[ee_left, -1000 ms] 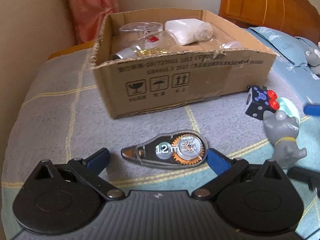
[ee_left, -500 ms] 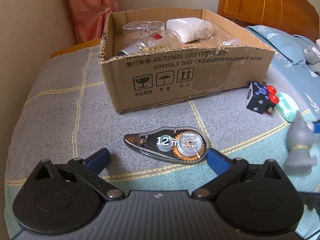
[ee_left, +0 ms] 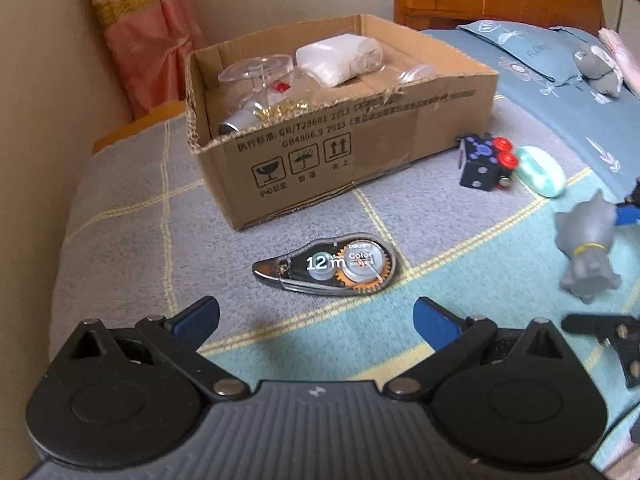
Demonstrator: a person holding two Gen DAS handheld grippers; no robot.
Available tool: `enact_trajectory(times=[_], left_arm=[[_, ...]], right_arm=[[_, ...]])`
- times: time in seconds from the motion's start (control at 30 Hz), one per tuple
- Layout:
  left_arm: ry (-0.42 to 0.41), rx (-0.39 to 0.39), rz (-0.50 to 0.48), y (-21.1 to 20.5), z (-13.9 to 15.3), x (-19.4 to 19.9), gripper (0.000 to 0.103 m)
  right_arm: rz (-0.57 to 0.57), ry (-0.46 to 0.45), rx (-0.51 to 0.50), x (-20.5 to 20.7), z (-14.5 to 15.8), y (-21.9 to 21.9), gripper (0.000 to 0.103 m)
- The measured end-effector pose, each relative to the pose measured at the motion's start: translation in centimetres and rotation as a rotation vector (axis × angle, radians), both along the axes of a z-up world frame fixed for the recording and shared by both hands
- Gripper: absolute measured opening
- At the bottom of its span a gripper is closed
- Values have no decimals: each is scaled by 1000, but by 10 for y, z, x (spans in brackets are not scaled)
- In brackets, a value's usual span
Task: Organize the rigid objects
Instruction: 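Grasp the correction tape with the left tool while the right tool grasps the grey dog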
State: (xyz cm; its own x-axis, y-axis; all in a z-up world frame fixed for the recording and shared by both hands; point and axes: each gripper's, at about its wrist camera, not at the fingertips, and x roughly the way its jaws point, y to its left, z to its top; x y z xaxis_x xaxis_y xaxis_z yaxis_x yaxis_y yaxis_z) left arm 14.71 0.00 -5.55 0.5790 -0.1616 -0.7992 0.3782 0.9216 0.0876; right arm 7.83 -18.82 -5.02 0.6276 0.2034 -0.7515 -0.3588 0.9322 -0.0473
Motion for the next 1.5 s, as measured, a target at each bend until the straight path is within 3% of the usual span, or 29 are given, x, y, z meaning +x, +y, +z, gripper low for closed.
enact_trajectory(times=[0.3, 0.57, 0.63, 0.77, 1.23, 1.5], left_arm=[[-53, -18, -22, 12, 20, -36, 102], [2, -96, -26, 15, -28, -48, 102], [-57, -143, -9, 20, -33, -50, 102], [-127, -155, 1, 19, -38, -52, 103], [-80, -133, 66, -3, -33, -6, 103], [-107, -141, 88, -13, -37, 16, 103]], right_arm=[[-29, -53, 20, -17, 8, -10, 103], [-92, -54, 50, -33, -9, -18, 103], [-104, -60, 51, -34, -9, -18, 103], [-117, -97, 61, -34, -13, -18, 103], [-148, -43, 35, -9, -10, -8, 103], [-131, -52, 39, -5, -10, -9, 103]])
